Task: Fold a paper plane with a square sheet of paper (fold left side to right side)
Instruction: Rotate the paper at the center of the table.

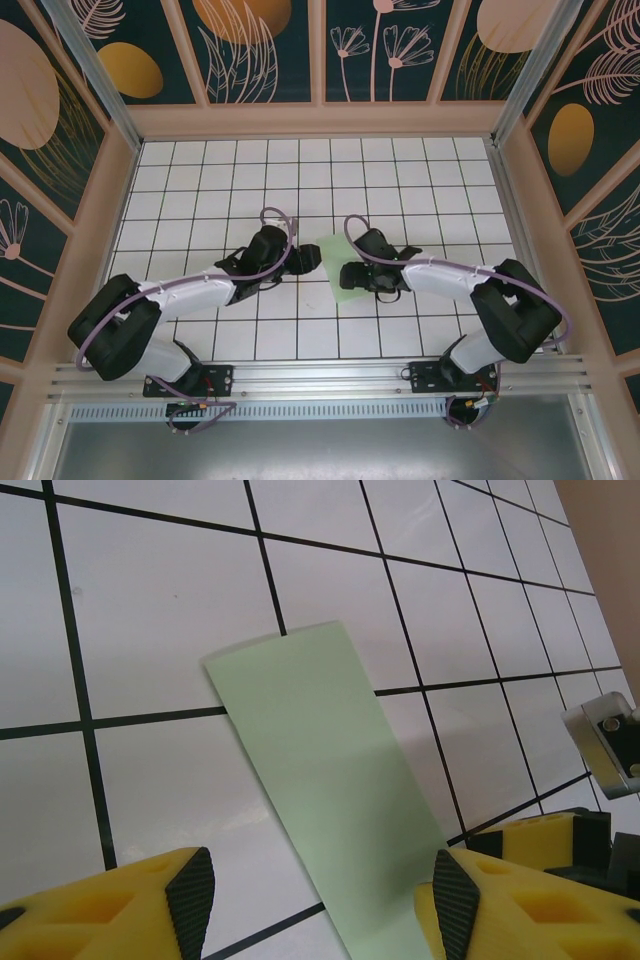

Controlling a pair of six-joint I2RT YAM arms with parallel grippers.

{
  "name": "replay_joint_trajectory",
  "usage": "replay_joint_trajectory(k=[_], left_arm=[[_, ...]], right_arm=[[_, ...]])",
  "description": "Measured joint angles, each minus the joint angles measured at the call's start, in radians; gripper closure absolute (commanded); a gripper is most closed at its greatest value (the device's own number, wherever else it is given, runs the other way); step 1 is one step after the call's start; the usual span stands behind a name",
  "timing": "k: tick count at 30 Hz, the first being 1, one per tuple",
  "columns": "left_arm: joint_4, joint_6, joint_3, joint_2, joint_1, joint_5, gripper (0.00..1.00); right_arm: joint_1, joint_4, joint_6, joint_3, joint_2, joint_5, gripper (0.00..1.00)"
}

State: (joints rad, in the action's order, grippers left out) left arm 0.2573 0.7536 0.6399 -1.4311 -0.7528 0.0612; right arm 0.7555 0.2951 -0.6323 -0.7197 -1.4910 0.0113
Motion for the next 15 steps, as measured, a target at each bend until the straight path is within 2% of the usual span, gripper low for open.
replay_joint_trajectory(k=[6,15], left_arm=[[0.000,0.000,-0.025,0.024,0.000,-0.008,0.37],[0.000,0.000,-0.036,0.042,0.000,-0.011,0.37]], right_arm=[[0.052,0.000,-0.034,-0.007,-0.007,-0.031,0.16],[0.104,-0.008,-0.083,-0.014,-0.010,-0.002,0.16]])
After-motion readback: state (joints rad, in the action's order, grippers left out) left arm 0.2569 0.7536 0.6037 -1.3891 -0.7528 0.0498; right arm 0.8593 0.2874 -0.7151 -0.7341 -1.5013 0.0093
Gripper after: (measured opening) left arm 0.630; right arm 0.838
